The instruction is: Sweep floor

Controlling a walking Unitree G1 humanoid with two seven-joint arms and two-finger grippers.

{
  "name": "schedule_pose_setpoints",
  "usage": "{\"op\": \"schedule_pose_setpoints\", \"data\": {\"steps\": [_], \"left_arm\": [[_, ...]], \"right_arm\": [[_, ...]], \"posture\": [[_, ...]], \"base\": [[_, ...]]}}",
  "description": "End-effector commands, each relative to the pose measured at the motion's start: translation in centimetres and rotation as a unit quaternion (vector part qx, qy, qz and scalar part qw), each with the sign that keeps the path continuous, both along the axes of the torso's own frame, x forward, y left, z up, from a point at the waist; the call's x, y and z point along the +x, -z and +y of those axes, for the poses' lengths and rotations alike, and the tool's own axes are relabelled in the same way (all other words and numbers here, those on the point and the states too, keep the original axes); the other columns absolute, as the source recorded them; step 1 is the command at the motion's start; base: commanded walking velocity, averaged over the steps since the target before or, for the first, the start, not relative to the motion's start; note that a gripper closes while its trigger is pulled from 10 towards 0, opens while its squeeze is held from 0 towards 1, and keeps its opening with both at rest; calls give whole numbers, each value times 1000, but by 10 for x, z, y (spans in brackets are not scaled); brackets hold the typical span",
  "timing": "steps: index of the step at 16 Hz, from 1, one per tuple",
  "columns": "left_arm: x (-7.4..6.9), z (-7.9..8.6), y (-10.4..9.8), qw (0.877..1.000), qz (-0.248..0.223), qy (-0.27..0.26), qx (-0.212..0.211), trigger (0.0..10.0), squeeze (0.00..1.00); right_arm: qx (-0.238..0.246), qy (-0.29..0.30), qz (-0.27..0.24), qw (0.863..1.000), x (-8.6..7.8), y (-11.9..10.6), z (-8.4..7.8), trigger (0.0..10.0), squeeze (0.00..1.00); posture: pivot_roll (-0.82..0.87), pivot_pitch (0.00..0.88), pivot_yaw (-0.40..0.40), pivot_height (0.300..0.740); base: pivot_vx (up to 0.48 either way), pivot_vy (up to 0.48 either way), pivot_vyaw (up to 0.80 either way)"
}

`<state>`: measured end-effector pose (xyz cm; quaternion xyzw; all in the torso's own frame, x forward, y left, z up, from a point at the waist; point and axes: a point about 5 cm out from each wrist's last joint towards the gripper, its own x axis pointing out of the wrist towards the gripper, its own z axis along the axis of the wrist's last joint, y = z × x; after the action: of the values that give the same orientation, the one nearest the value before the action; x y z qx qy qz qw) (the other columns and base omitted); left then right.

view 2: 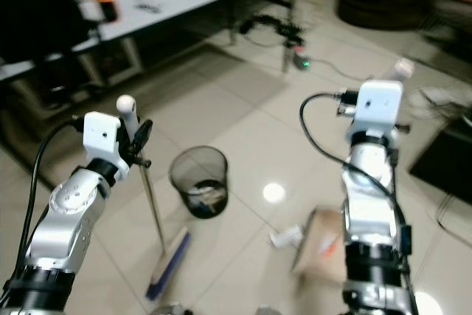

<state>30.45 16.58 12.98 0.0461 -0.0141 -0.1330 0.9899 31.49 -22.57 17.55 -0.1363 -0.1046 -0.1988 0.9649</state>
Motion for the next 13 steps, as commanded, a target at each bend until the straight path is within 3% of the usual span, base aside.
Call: {"op": "schedule_pose_setpoints", "data": {"steps": [1, 3, 6, 11, 13], "left_arm": [[2, 5, -7, 1000, -11, -4, 7, 10000, 0], [3, 5, -9, 999, -29, -9, 12, 10000, 0], [5, 7, -10, 999, -40, -21, 16, 10000, 0], [7, 11, -9, 998, -42, -39, 13, 10000, 0], [9, 11, -9, 998, -45, -45, 14, 10000, 0]], "right_arm": [[-4, -6, -41, 999, -1, -18, 5, 10000, 0], [35, -23, -35, 999, -3, -7, 15, 10000, 0], [36, -41, -25, 998, -7, 3, 28, 10000, 0], [80, -69, -8, 994, -11, 18, 42, 10000, 0], [82, -77, 10, 994, -10, 26, 45, 10000, 0]], "posture": [[-34, 62, 86, 740], [-35, 61, 86, 740], [-34, 63, 84, 740], [-34, 62, 82, 740], [-35, 55, 77, 740]], "base": [[0, 0, -800], [0, 0, -800], [0, 0, -800], [394, 0, -759], [424, 0, 0]]}}
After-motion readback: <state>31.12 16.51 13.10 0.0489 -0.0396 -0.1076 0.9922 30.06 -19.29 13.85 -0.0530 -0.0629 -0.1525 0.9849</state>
